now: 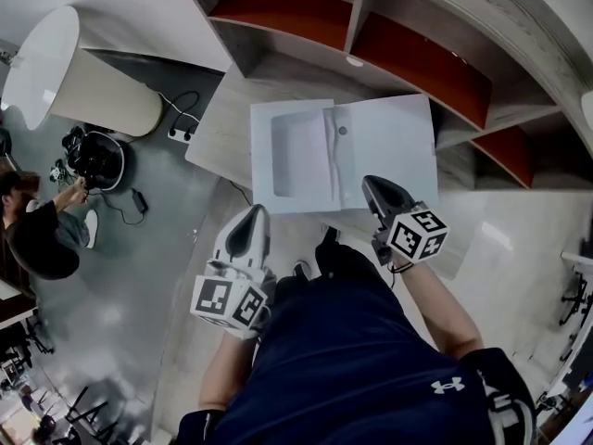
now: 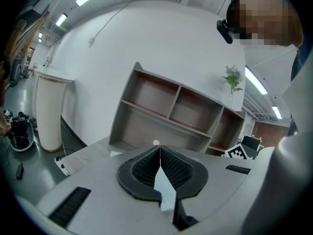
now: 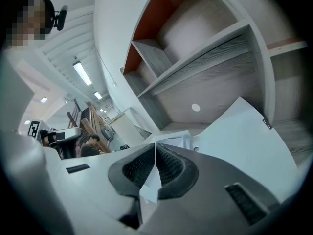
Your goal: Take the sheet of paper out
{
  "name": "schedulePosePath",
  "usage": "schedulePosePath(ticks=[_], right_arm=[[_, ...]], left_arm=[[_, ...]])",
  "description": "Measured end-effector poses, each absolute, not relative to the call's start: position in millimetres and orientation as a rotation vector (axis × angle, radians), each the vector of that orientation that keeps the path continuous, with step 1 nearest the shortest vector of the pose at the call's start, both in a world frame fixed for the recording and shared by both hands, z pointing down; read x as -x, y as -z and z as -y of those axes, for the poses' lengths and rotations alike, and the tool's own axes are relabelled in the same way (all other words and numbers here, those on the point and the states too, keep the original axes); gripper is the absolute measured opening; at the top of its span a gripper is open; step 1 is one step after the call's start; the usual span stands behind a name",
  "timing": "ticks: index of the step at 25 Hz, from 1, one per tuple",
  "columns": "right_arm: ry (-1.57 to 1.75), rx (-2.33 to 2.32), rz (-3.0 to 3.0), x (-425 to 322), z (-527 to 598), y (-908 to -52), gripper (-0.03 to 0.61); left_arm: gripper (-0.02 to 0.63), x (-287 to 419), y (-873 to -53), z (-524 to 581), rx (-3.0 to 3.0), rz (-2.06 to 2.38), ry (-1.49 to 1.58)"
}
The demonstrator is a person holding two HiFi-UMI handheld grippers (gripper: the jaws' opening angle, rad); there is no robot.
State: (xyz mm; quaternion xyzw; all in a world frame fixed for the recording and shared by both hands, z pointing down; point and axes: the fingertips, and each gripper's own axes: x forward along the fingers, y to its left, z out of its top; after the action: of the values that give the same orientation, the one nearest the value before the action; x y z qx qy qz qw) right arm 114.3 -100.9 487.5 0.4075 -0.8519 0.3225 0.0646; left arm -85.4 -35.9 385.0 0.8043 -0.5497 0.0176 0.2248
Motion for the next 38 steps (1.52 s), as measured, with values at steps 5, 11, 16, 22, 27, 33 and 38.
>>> schedulePosePath(ticks=[5,11,16,22,27,33,38], right_arm=[[-1.071,-1.202,2.524,-112.6,122.4,-515.4,0.014],[-1.222,-1.173,2.427,-107.5,148.5,-566.4,0.015],[-1.239,-1.157,2.338,-103.5,165.1,-603.2,0.015],[-1.313,-1.093,2.290,-81.4,177.5,-632.7,0.156],[-1.279,-1.056,2.267,-60.2,189.6,-646.5,0.204],[-1.273,-1.075,2.193,-53.3,205.0,-668.7,0.207],[-1.275,-1.127,2.140,-56.2,216.1,-689.5,0.216]], left_arm=[[0.017,86.1,-395.0,46.2,-2.191,1.547,-0.085],[0.017,87.7,-414.1,56.3,-2.156,1.550,-0.135],[0.017,89.6,-421.5,66.7,-2.156,1.507,-0.147],[0.017,104.2,-433.2,82.9,-2.170,1.433,-0.189],[0.017,120.7,-460.7,97.2,-2.152,1.359,-0.241],[0.137,126.8,-495.4,103.7,-2.080,1.232,-0.221],[0.144,128.3,-502.2,106.0,-2.065,1.200,-0.213]])
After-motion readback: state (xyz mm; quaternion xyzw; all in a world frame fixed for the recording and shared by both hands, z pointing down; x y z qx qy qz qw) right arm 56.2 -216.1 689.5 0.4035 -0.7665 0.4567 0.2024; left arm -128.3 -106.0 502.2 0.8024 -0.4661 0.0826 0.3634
